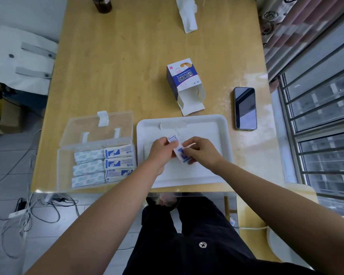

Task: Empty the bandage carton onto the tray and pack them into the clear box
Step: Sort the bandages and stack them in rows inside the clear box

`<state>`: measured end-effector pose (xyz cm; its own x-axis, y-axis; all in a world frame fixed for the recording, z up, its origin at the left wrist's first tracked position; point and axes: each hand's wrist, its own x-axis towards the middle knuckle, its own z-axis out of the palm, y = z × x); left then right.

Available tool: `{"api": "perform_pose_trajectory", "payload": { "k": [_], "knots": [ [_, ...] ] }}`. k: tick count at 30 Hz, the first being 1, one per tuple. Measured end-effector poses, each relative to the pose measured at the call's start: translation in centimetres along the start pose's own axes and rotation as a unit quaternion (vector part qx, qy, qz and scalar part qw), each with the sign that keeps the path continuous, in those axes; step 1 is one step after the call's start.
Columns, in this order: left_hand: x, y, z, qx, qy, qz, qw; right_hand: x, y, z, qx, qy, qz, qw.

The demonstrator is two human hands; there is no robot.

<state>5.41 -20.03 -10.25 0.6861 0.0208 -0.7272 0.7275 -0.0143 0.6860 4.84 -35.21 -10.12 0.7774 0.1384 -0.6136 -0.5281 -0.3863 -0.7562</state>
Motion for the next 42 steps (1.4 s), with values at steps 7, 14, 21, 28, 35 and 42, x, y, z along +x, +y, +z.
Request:
{"api": "perform_pose_trajectory", "payload": {
  "k": [7,14,21,28,35,42],
  "knots": [
    [-0.2,-0.2,-2.1,0.029,0.031,-0.047,0.998,0.5,2.1,-0.4,-0.383,0.029,-0.073,0.920],
    [0.0,-0.4,-1.7,0.060,0.000,-0.074,0.995,1.5,1.6,-0.3,-0.395,0.041,-0.052,0.916],
    [-0.3,-0.3,-1.3,0.073,-0.032,-0.103,0.991,1.9,1.1,-0.5,-0.395,0.035,-0.057,0.916],
    [-0.4,0.0,-1.0,0.072,-0.033,-0.112,0.991,2.2,0.9,-0.6,-0.403,0.036,-0.070,0.912],
    [-0.5,0.0,-0.5,0.066,-0.041,-0.116,0.990,2.1,1.5,-0.9,-0.359,0.026,-0.087,0.929],
    [-0.5,0.2,-0.2,-0.044,-0.052,-0.203,0.977,1.1,0.0,-1.0,-0.204,0.121,-0.221,0.946]
  ]
}}
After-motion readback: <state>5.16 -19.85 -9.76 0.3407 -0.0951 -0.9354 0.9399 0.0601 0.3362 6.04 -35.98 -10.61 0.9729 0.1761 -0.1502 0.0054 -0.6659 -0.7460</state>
